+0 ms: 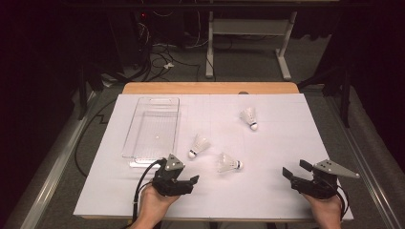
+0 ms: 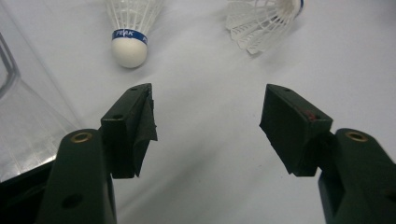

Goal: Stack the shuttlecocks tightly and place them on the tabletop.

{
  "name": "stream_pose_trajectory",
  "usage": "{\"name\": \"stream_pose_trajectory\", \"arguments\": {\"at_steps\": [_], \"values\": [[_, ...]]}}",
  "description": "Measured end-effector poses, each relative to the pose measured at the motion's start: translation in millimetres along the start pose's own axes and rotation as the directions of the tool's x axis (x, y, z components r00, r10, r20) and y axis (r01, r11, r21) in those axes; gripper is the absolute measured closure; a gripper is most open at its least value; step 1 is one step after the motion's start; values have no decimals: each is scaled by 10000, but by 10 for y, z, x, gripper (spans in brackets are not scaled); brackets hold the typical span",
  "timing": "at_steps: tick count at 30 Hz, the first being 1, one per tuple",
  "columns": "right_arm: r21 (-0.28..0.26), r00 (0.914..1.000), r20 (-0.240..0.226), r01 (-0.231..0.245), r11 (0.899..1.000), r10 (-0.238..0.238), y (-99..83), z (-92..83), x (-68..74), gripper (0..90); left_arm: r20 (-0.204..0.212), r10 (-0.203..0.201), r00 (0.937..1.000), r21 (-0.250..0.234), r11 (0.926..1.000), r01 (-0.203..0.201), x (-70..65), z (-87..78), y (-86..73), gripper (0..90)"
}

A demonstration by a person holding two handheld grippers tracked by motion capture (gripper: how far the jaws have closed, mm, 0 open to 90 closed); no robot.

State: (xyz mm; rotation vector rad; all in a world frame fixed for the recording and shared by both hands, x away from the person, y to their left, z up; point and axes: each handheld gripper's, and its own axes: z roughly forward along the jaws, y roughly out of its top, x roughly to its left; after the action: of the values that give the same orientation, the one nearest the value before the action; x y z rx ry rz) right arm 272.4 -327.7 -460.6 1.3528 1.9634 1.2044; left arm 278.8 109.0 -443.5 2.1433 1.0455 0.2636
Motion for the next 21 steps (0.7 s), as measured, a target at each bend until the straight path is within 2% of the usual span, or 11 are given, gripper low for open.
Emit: {"name": "stream_pose_trajectory", "arguments": {"at_steps": [3, 7, 14, 15, 16, 21], "values": [[-5, 10000, 2, 6, 10000, -6, 0, 0, 1, 234, 43, -63, 10000, -2, 10000, 63, 12, 4, 36, 363], [15, 10000, -6, 38, 10000, -38, 0, 4, 2, 234, -107, 192, 9998, 167, 9997, -190, 19, 6, 146, 371], [39, 10000, -43, 48, 10000, -48, -1, 5, 4, 234, -139, 163, 9998, 355, 9992, -158, 34, 41, 268, 375], [39, 10000, -43, 48, 10000, -48, -1, 5, 4, 234, -180, 177, 9997, 415, 9990, -169, 33, 44, 287, 375], [45, 10000, -54, 56, 10000, -56, -1, 7, 5, 234, -484, 350, 9982, 451, 9984, -328, 26, 52, 319, 379], [18, 10000, -11, 49, 10000, -49, 0, 4, 1, 233, -515, 218, 9984, 504, 9985, -192, 42, 69, 380, 389]]}}
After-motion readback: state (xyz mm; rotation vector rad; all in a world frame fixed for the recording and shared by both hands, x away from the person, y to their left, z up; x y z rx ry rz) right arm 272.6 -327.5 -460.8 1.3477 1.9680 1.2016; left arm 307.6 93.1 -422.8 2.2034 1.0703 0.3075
